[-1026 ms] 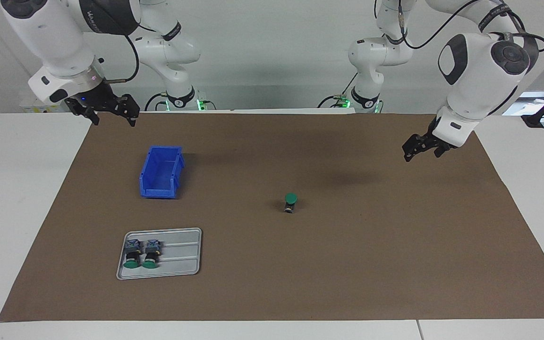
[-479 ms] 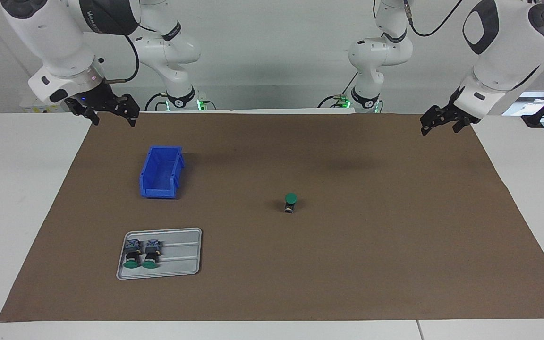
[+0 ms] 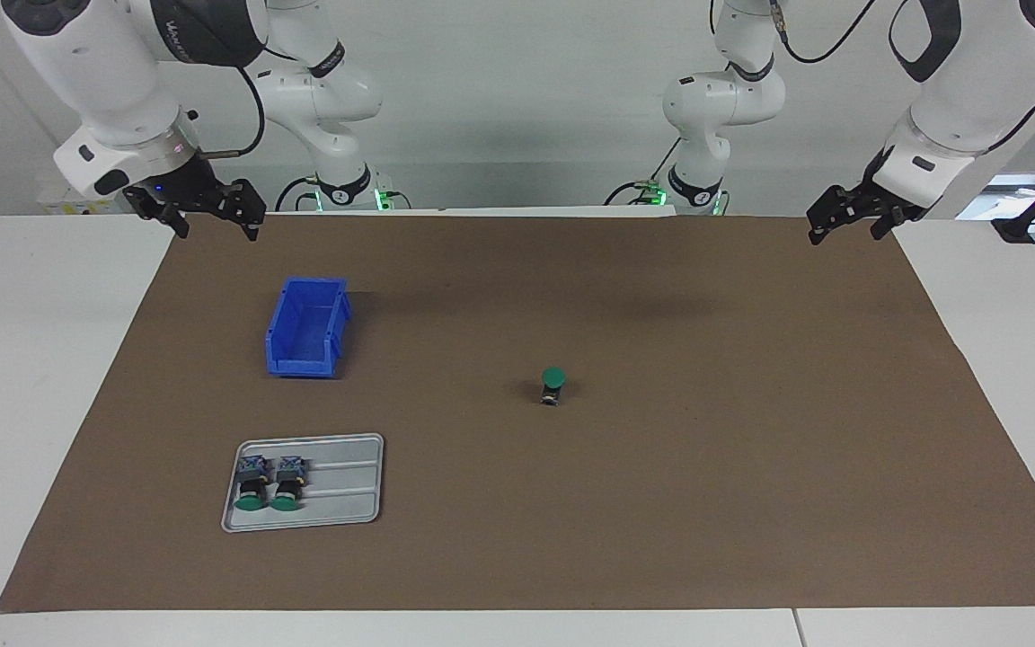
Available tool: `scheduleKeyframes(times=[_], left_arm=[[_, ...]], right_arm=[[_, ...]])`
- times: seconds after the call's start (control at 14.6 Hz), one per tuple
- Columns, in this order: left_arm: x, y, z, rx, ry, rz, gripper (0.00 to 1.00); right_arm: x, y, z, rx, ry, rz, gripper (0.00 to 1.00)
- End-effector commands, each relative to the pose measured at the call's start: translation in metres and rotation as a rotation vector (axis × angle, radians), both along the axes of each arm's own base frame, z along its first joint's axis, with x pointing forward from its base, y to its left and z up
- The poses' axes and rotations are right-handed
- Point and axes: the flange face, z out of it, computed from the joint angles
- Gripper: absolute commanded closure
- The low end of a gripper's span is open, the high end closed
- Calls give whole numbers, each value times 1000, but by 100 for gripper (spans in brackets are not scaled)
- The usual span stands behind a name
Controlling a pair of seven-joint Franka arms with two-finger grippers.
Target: Place and press button with both arms
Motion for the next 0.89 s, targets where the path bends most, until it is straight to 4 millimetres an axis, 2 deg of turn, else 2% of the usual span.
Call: scheduleKeyframes(times=[0.0, 0.27, 0.41, 0.55, 0.75, 0.82], left_arm=[[-5, 4, 5, 19, 21, -1, 0], [-6, 8, 6, 19, 20, 3, 0], [-5, 24, 6, 18, 22, 29, 0], [-5, 22, 7, 20, 19, 33, 0], [-3, 31, 7, 19, 11, 43, 0], [-4, 24, 8, 17, 6, 31, 0]], right_arm=[[-4, -2, 2, 9, -3, 20, 2], [-4, -2, 1, 9, -1, 20, 2], [-4, -2, 1, 9, -1, 20, 2], [-4, -2, 1, 9, -1, 20, 2], [-4, -2, 1, 9, -1, 20, 2], [-4, -2, 1, 9, -1, 20, 2]])
